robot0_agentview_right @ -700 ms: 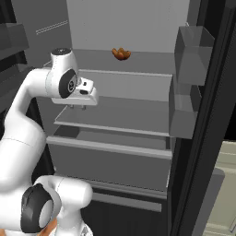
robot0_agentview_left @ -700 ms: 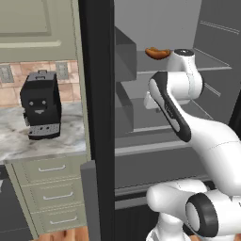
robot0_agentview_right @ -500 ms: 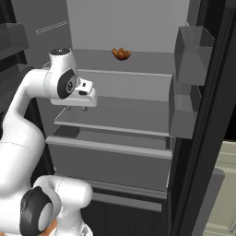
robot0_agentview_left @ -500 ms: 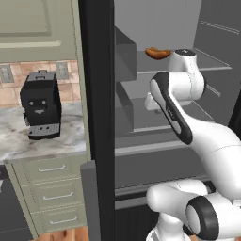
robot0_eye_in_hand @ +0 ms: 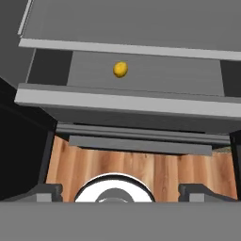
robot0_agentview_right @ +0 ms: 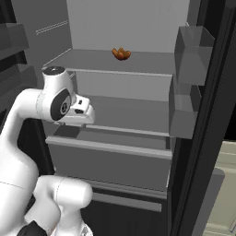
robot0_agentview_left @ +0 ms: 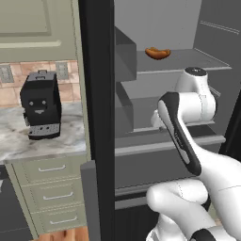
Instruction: Fully open the fridge drawer.
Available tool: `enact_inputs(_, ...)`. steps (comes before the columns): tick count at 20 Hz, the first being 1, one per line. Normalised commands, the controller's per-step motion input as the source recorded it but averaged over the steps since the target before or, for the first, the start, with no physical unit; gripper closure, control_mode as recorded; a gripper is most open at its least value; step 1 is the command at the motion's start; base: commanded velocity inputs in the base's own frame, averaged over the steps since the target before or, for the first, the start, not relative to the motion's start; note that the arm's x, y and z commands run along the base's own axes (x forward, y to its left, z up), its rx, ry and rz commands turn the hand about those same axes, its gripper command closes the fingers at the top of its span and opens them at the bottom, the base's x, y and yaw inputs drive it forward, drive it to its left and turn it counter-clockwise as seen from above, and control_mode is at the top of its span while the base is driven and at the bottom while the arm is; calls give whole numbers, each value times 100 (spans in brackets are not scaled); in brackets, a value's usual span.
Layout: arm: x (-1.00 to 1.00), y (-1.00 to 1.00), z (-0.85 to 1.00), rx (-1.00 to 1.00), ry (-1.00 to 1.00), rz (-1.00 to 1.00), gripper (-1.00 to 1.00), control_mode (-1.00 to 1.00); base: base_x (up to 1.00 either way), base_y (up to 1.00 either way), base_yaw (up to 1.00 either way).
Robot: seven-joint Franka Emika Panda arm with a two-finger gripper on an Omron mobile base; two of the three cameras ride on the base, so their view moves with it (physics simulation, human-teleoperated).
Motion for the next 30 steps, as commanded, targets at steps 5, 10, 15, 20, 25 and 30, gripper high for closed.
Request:
enact_inputs(5, -41, -4, -50, 0, -4, 0, -100, -100, 0, 0, 0)
enact_inputs(10, -24, -7, -36, 0, -1, 0, -100, -100, 0, 0, 0)
enact_inputs(15, 0, 0, 0, 0, 0, 0, -100, 100, -31, -37, 0)
enact_inputs(20, 0, 0, 0, 0, 0, 0, -100, 100, -37, -45, 0)
enact_inputs(25, 0, 0, 0, 0, 0, 0, -100, 100, -44, -21, 0)
enact_inputs(30, -2, 0, -1, 0, 0, 0, -100, -100, -25, -5, 0)
